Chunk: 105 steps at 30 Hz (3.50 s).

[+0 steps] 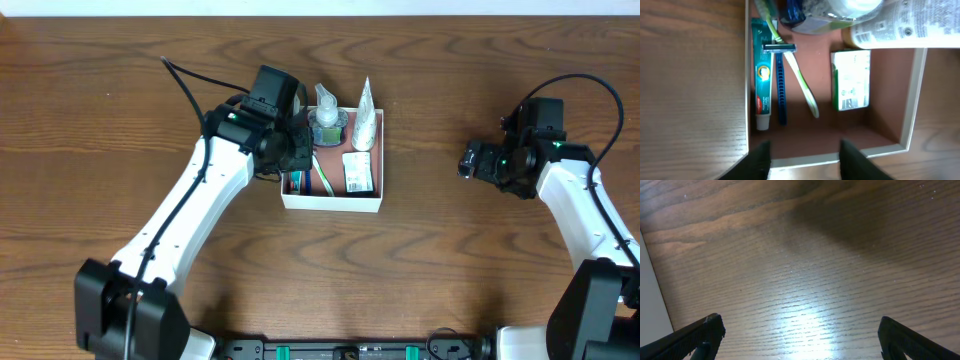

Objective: Pack container

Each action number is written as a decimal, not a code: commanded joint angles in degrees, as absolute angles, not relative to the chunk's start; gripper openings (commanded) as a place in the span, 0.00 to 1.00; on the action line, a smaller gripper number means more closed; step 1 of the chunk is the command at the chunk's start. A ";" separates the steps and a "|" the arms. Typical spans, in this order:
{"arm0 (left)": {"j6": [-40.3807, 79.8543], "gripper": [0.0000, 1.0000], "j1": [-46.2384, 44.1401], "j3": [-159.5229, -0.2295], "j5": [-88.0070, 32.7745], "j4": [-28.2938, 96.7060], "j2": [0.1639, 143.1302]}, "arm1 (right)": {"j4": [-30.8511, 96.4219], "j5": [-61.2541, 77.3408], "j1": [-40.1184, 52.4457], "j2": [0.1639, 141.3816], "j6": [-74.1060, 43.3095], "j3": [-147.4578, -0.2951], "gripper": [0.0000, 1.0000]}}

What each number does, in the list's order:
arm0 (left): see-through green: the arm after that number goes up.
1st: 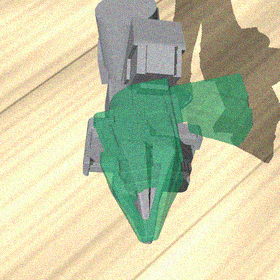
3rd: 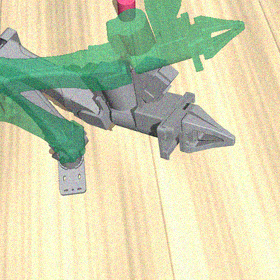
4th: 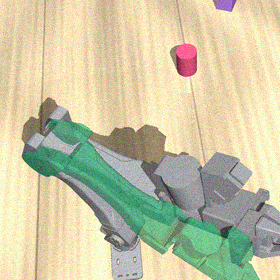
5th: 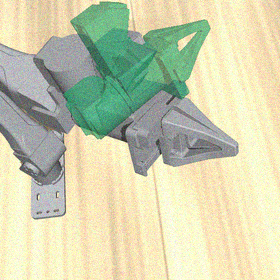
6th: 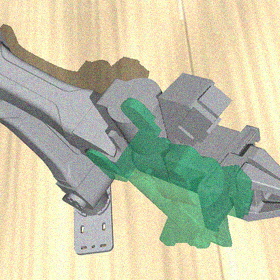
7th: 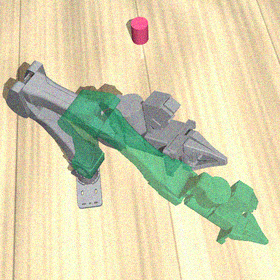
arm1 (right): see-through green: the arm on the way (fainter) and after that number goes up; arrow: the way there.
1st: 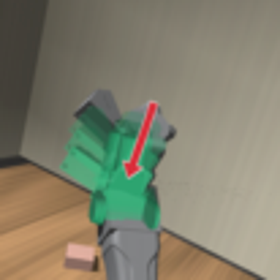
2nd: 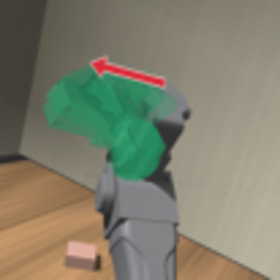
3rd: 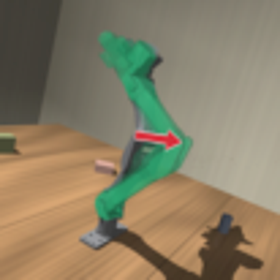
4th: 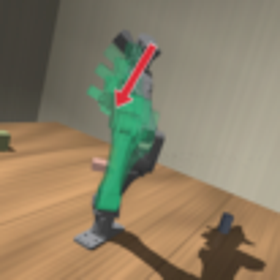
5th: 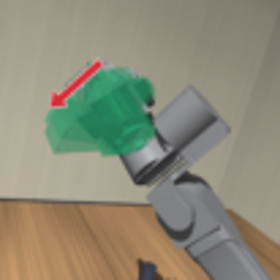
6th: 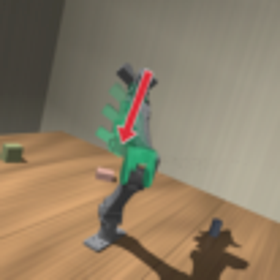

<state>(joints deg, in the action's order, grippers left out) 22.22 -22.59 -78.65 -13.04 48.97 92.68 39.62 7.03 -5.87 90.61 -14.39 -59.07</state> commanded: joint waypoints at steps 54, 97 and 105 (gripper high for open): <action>2.83 0.98 0.56 -17.74 -9.04 7.33 10.44 | 39.64 6.87 -6.00 90.87 -13.63 -58.83 0.99; 2.98 0.98 0.03 -0.23 -10.85 3.33 0.08 | 39.64 6.87 -6.00 90.87 -13.63 -58.83 0.99; 3.03 0.98 0.03 -0.23 -10.94 3.16 0.23 | 39.62 6.87 -6.00 90.87 -13.63 -58.83 0.99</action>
<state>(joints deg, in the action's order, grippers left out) 2.96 0.21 -0.89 -10.13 0.60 0.58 39.59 7.01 -5.87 90.61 -14.39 -58.96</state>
